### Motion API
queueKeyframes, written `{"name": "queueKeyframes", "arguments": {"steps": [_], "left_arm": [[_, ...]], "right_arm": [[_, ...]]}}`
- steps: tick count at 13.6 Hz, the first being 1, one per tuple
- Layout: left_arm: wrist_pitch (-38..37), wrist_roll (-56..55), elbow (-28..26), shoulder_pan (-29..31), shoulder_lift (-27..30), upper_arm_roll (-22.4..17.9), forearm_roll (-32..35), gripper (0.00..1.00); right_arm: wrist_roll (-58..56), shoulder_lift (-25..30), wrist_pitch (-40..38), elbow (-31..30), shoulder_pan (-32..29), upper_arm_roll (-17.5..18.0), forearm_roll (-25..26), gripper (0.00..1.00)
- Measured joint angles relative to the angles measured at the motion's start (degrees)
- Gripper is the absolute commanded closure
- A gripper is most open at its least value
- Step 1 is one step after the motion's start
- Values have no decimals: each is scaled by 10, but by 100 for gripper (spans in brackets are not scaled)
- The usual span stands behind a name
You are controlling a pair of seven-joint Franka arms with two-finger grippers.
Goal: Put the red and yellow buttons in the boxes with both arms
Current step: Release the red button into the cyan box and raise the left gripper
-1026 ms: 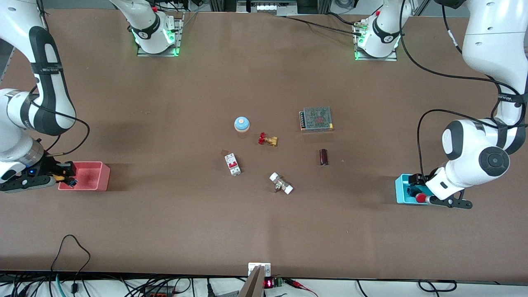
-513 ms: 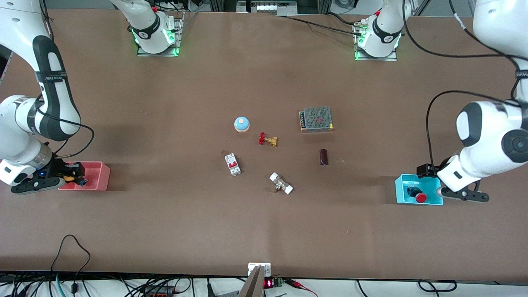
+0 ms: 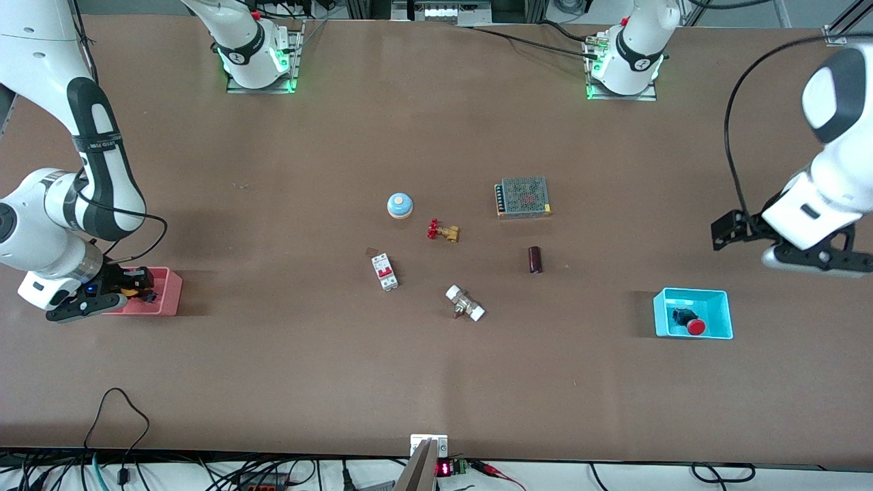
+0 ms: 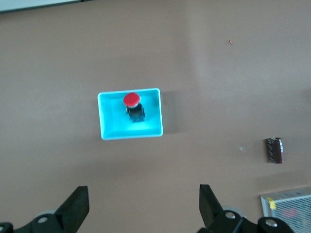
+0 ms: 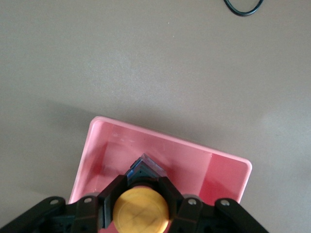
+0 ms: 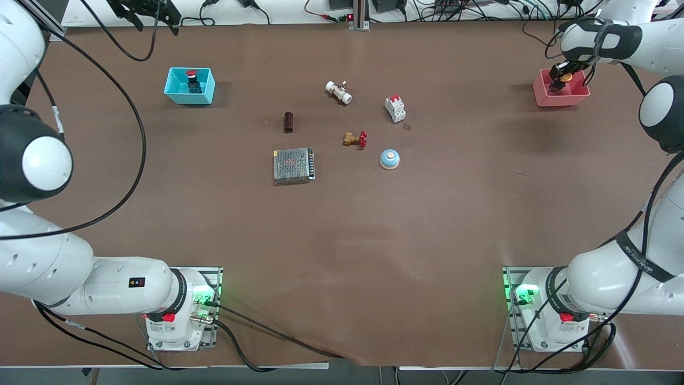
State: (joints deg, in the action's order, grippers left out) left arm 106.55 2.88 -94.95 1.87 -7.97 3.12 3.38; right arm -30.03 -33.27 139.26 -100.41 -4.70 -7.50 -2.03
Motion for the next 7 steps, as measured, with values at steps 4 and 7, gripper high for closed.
{"name": "queueKeyframes", "arguments": {"steps": [4,7], "left_arm": [[-85,-29,0,3,57,-4,-31,0],[-112,-40,2,4,84,-4,-35,0]], "right_arm": [[-17,-1,-4,-3,-5,0,0,69],[-19,-1,-23,-3,-9,0,0,69]]}}
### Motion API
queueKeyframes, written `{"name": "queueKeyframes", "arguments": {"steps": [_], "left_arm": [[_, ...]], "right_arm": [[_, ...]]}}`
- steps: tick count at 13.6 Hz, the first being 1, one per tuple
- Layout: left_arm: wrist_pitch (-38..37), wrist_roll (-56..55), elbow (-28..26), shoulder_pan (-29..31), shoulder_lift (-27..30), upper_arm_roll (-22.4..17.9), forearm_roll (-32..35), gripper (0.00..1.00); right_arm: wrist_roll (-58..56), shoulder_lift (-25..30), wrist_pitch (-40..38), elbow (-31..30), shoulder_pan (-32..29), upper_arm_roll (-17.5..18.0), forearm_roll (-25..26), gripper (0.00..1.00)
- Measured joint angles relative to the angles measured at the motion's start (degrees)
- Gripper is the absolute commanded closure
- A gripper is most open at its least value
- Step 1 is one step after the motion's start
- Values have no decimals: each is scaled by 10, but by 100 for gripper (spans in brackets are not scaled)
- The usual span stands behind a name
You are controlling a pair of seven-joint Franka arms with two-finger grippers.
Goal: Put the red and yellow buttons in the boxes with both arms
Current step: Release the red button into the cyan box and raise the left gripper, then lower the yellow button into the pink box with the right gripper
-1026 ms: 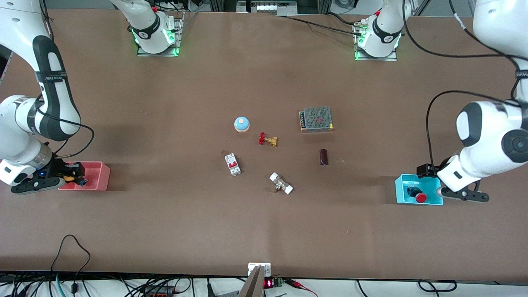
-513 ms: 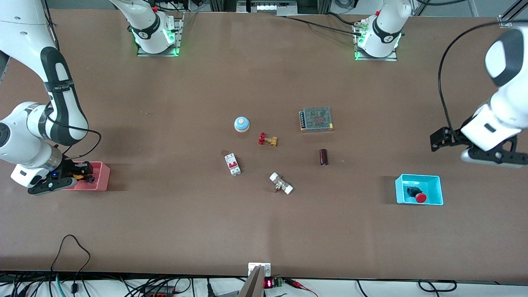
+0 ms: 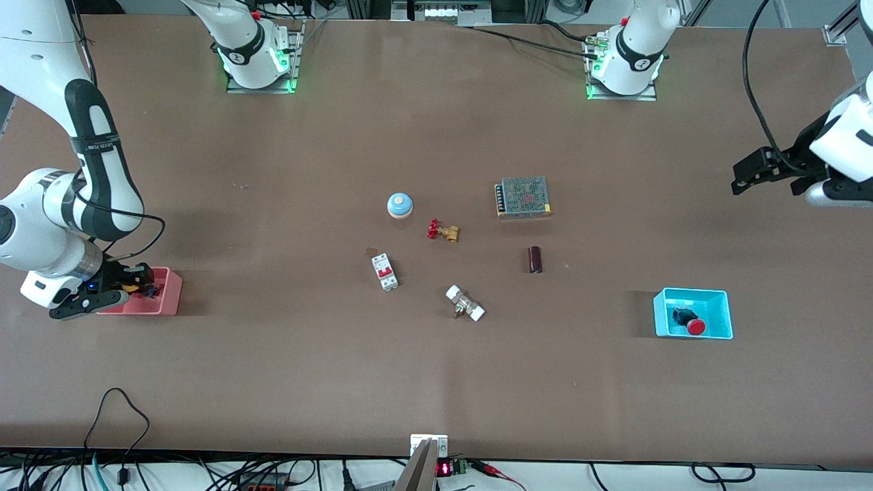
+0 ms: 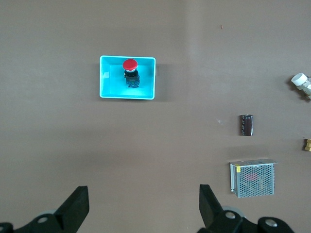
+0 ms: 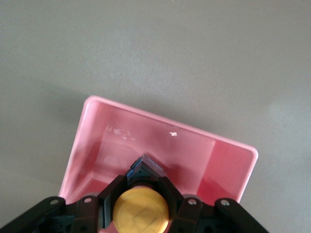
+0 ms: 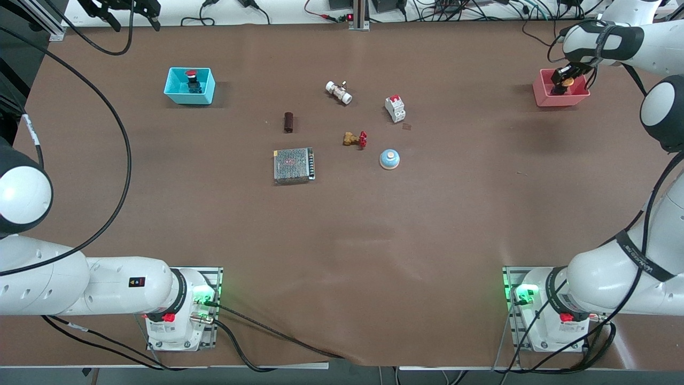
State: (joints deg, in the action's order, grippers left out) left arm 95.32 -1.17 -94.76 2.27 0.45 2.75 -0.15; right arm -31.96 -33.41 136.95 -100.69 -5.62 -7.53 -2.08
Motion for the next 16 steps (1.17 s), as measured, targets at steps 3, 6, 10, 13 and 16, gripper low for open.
{"name": "queueKeyframes", "arguments": {"steps": [3,6,10,13,16], "left_arm": [[-13,-3,1,0,18,0,0,0],[-23,-5,7,1,23,-4,0,0],[-42,-5,11,1,23,-5,0,0],[-46,-5,16,3,23,-6,0,0],[-46,-5,17,3,23,-5,0,0]], "right_arm": [[-4,0,-10,0,-2,0,0,69],[-8,0,-12,0,-3,0,0,68],[-10,0,-12,-1,-3,0,0,68],[-10,-1,-12,-3,-3,0,0,67],[-10,-2,-11,-5,-3,0,0,66]]}}
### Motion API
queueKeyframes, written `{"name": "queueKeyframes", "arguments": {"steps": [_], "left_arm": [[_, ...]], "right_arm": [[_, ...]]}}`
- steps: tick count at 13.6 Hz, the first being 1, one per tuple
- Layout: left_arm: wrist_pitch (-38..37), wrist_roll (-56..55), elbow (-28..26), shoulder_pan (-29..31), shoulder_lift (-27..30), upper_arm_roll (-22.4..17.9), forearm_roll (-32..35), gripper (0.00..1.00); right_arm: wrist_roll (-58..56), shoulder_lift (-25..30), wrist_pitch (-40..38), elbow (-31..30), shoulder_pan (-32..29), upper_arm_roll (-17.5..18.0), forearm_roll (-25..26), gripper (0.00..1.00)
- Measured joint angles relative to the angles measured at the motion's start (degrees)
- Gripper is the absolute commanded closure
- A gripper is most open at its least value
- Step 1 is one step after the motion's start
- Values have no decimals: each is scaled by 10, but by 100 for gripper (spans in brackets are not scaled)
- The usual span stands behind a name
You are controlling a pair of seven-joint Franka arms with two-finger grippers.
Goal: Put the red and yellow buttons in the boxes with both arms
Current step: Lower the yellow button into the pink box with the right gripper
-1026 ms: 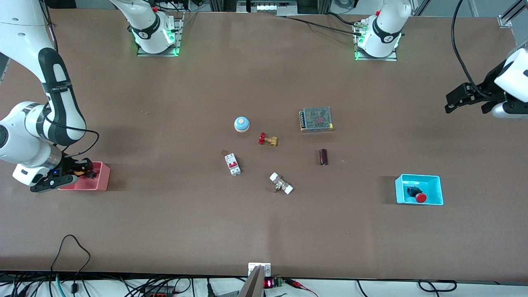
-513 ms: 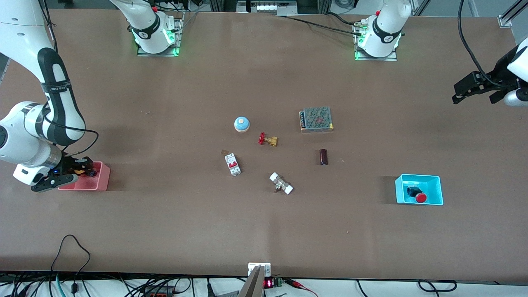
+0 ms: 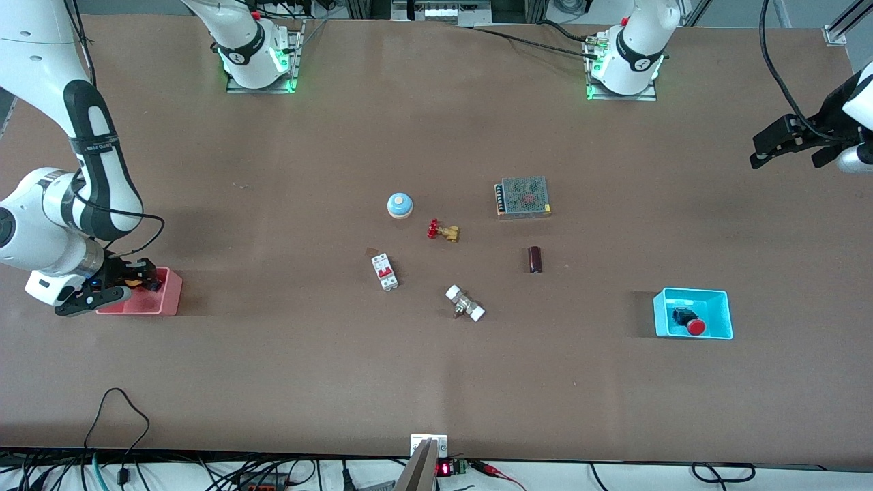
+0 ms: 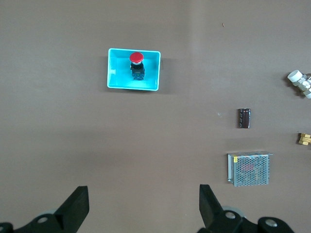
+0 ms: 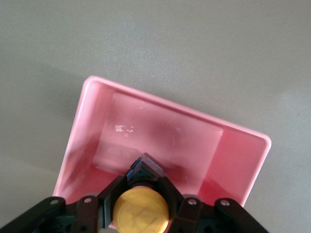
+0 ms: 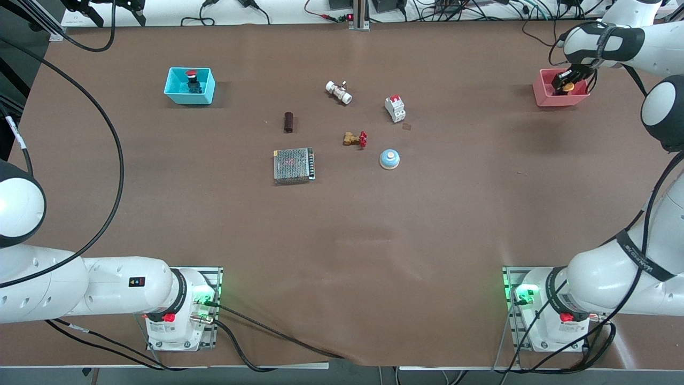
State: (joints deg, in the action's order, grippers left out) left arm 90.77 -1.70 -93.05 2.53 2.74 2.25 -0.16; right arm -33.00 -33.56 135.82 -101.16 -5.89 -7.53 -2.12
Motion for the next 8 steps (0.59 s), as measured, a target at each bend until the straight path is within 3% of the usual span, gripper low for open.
{"name": "queueKeyframes", "arguments": {"steps": [2,3,6,8], "left_arm": [[0,0,0,0,-1,1,0,0],[1,0,0,0,-1,1,0,0],[2,0,0,0,-1,1,0,0],[2,0,0,0,-1,1,0,0]], "right_arm": [[0,0,0,0,0,0,0,61],[0,0,0,0,0,0,0,53],[0,-3,3,0,0,0,0,43],[0,-5,4,0,0,0,0,41]]}}
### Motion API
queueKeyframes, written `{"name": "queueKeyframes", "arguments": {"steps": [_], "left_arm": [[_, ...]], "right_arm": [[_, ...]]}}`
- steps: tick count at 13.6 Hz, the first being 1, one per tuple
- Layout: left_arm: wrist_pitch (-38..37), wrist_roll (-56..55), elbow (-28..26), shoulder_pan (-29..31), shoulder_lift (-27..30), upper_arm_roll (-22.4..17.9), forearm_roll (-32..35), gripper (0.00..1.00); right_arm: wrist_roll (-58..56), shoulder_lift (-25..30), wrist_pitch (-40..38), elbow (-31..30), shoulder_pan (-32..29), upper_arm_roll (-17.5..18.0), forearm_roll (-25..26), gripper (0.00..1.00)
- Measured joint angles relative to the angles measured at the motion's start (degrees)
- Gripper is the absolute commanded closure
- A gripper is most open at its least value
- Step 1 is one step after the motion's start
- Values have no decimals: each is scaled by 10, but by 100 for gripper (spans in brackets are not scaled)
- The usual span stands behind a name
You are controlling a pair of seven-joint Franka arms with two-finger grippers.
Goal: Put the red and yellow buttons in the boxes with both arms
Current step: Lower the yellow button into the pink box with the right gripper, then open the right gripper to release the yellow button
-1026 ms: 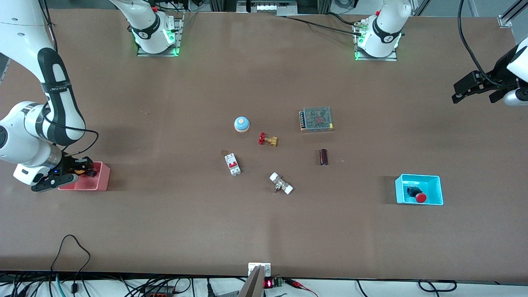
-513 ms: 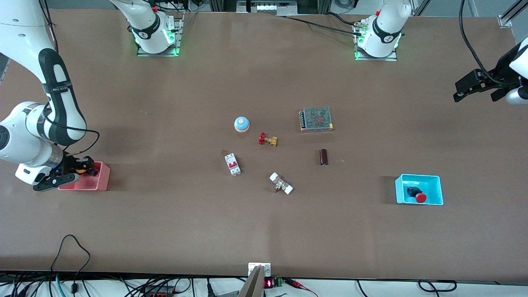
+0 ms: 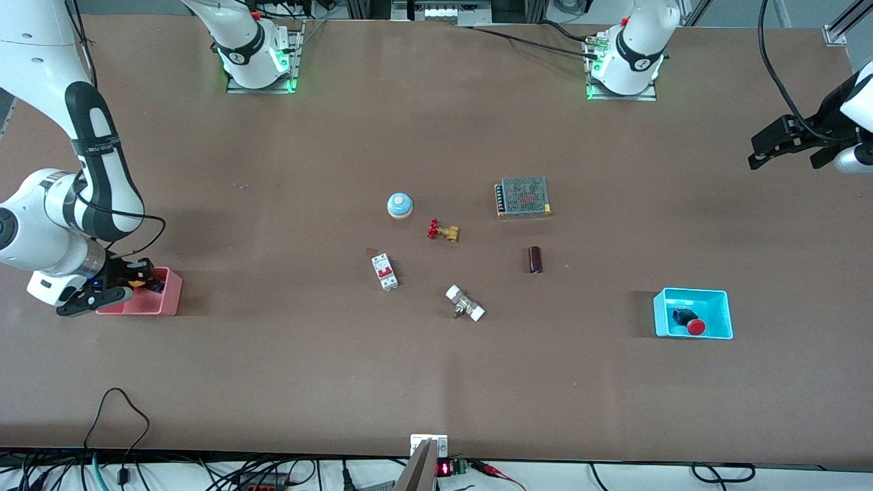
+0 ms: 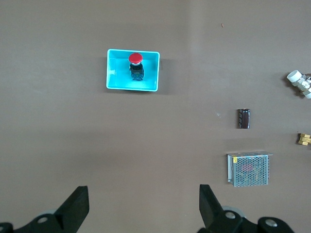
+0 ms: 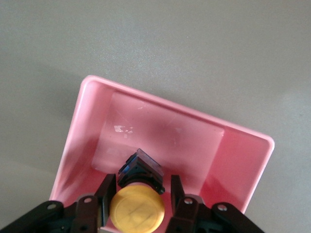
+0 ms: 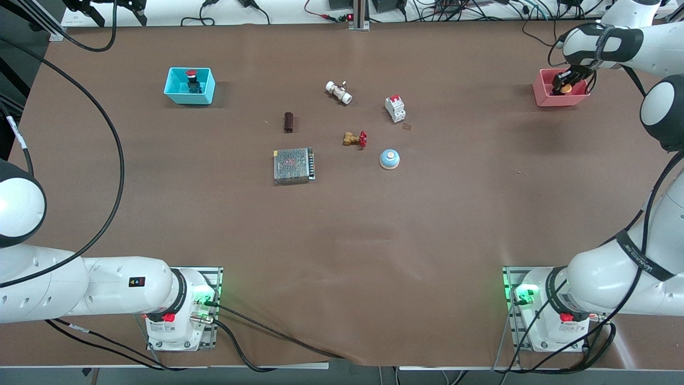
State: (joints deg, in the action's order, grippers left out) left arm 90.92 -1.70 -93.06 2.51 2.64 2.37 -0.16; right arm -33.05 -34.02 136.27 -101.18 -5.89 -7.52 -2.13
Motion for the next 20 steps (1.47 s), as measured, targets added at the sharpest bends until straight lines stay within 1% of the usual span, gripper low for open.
{"name": "queueKeyframes", "arguments": {"steps": [2,5,7,11,14,19,20], "left_arm": [[-1,0,0,0,0,0,0,0],[-1,0,0,0,0,0,0,0],[-1,0,0,0,0,0,0,0],[-1,0,0,0,0,2,0,0],[-1,0,0,0,0,2,0,0],[-1,0,-1,0,0,2,0,0],[-1,0,-1,0,0,2,0,0]], "right_arm": [[0,0,0,0,0,0,0,41],[0,0,1,0,0,0,0,37],[-1,0,2,0,0,0,0,33],[-3,4,3,4,0,0,0,33],[-5,16,-2,7,0,0,0,33],[-5,52,-36,8,2,2,0,32],[-5,63,-49,9,3,3,0,26]]}}
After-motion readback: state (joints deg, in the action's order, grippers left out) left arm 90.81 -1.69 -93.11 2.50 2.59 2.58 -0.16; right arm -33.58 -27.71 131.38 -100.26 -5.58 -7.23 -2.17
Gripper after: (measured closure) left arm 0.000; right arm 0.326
